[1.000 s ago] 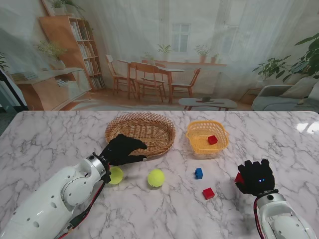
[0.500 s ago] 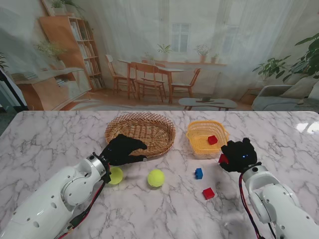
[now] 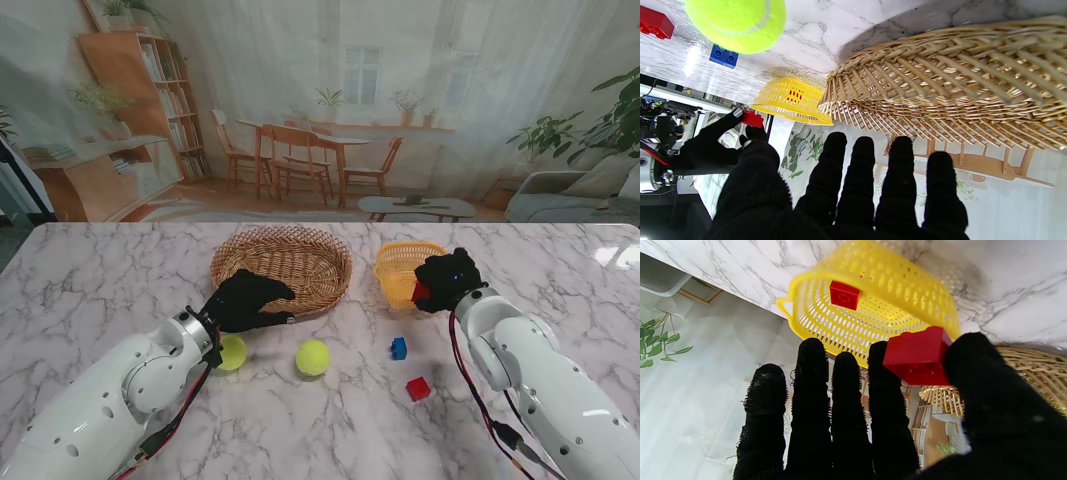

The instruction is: Sort the blocks and the balls into two baskets

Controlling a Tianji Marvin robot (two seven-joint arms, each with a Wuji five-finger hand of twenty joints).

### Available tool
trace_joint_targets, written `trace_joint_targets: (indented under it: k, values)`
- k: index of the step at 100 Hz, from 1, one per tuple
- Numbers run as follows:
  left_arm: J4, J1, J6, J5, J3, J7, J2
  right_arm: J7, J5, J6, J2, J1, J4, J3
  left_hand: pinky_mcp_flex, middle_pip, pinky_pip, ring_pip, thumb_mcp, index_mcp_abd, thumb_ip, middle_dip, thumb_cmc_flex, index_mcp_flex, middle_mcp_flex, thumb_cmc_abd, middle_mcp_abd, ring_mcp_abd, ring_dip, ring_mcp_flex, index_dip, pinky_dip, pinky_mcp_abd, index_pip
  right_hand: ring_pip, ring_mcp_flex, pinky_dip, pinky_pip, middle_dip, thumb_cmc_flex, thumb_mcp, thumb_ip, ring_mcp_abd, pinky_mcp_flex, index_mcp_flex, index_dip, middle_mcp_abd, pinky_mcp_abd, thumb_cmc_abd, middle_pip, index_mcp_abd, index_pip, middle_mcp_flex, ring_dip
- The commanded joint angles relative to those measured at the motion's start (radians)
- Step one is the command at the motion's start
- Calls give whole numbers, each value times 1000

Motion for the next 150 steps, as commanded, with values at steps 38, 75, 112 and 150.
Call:
trace_joint_targets:
  k: [38, 75, 112, 150]
  values:
    - [-1, -1, -7, 11, 1, -5, 0, 110, 30, 21, 2, 255, 132, -168, -8, 5, -19, 9, -6, -21, 19, 12, 14, 26, 30, 27, -11, -5, 5, 7, 11, 15, 23, 12, 41, 12, 0, 22, 10, 87, 56, 17, -8, 6, 9, 1, -14, 18, 22, 18, -97, 69, 1, 8]
    - [-2, -1, -8, 11, 2, -9, 1, 116, 86, 97, -3, 321, 206, -267, -8, 4, -19, 9, -6, -21, 19, 12, 14, 26, 29, 27, -10, -5, 5, 7, 11, 15, 23, 12, -22, -43, -16, -5, -34, -63, 36, 101, -6, -26, -28, 105, 3, 9, 90, -33, -46, -186, -68, -25]
    - [-3, -1, -7, 12, 4, -13, 2, 114, 100, 140, -5, 324, 219, -291, -7, 5, -19, 10, -7, -22, 19, 12, 13, 25, 30, 27, -11, -4, 5, 8, 10, 15, 23, 12, -155, -146, -19, -70, -130, -132, -141, 127, 19, -116, -234, 84, 41, 20, 162, -118, 21, -413, -212, -101]
    - [-3, -1, -7, 19, 2, -9, 2, 120, 37, 23, -1, 208, 72, -151, -7, 5, -19, 10, -6, -21, 19, 12, 14, 26, 31, 27, -10, -4, 5, 8, 11, 15, 24, 12, -199, -150, -22, -96, -148, -118, -172, 135, 24, -129, -217, 86, 35, 34, 169, -127, 12, -417, -195, -124]
